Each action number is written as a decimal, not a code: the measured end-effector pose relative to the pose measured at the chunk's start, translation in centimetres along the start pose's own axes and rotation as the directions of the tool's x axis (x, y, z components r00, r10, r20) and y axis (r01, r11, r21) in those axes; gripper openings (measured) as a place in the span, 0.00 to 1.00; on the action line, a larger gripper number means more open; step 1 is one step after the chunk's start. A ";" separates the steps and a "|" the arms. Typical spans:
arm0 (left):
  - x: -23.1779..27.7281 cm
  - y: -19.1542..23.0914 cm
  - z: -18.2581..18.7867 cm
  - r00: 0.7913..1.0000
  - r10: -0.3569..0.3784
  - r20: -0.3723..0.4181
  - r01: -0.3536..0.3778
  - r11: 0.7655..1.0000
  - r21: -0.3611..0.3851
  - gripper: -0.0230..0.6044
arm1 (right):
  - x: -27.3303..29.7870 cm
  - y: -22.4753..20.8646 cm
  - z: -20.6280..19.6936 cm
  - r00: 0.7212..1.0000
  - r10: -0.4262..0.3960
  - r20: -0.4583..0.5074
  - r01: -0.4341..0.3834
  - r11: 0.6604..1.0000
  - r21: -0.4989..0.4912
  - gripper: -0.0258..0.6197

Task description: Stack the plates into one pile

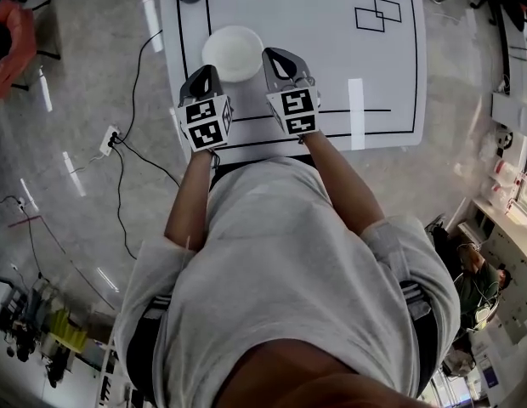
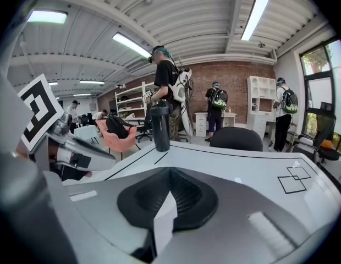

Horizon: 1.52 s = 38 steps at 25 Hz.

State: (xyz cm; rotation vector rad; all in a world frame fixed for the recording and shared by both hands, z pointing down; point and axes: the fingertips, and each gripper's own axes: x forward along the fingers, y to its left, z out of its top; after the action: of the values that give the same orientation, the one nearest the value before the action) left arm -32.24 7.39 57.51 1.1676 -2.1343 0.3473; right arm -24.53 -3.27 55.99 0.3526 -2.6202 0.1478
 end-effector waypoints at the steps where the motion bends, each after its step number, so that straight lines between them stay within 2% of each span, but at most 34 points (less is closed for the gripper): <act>1: -0.6 -0.6 0.0 1.000 -0.004 0.012 0.004 1.000 -0.001 0.04 | -0.7 0.1 0.2 1.000 -0.001 0.006 0.001 1.000 0.005 0.04; 4: -2.2 -2.3 0.5 0.998 0.000 0.061 0.001 1.000 -0.009 0.04 | -2.7 0.2 0.7 1.000 0.006 0.026 -0.007 1.000 0.010 0.04; 8: -3.9 -4.1 1.0 0.993 0.028 0.115 -0.025 0.999 -0.025 0.04 | -5.3 0.2 1.3 0.997 0.027 0.068 -0.025 0.999 -0.031 0.04; 11: -6.3 -6.0 1.6 0.985 0.055 0.162 -0.050 0.998 -0.036 0.04 | -8.7 -0.6 2.9 0.990 0.022 0.139 -0.015 0.999 -0.049 0.04; 17: -11.0 -12.9 2.0 0.959 0.064 0.277 -0.072 0.997 0.020 0.04 | -17.6 -3.8 3.7 0.964 -0.006 0.265 0.019 0.999 -0.046 0.04; 20: -13.9 -16.9 1.4 0.944 0.050 0.327 -0.056 0.998 0.008 0.04 | -22.2 -5.3 2.8 0.956 -0.016 0.292 0.025 0.999 -0.026 0.04; 22: -15.7 -19.1 1.1 0.929 0.058 0.366 -0.070 0.997 0.020 0.04 | -25.1 -6.2 2.2 0.952 -0.026 0.305 0.034 0.999 -0.021 0.04; 25: -17.5 -22.2 0.2 0.918 0.064 0.392 -0.082 0.996 0.028 0.04 | -29.2 -7.9 1.1 0.949 -0.066 0.307 0.082 0.996 -0.038 0.04; 29: -19.6 -26.8 -0.7 0.909 0.033 0.415 -0.045 0.999 0.021 0.04 | -34.1 -9.6 0.0 0.939 -0.079 0.335 0.098 0.994 -0.040 0.04; 38: -22.2 -36.3 -0.3 0.881 -0.093 0.463 0.029 0.989 0.144 0.04 | -41.5 -12.3 -2.0 0.910 -0.117 0.398 0.140 0.990 -0.031 0.04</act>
State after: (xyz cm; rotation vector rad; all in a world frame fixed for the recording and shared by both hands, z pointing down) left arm 5.97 1.34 39.90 1.5166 -2.5102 0.1912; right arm 14.88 -5.58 38.22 0.5872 -2.9788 -0.0526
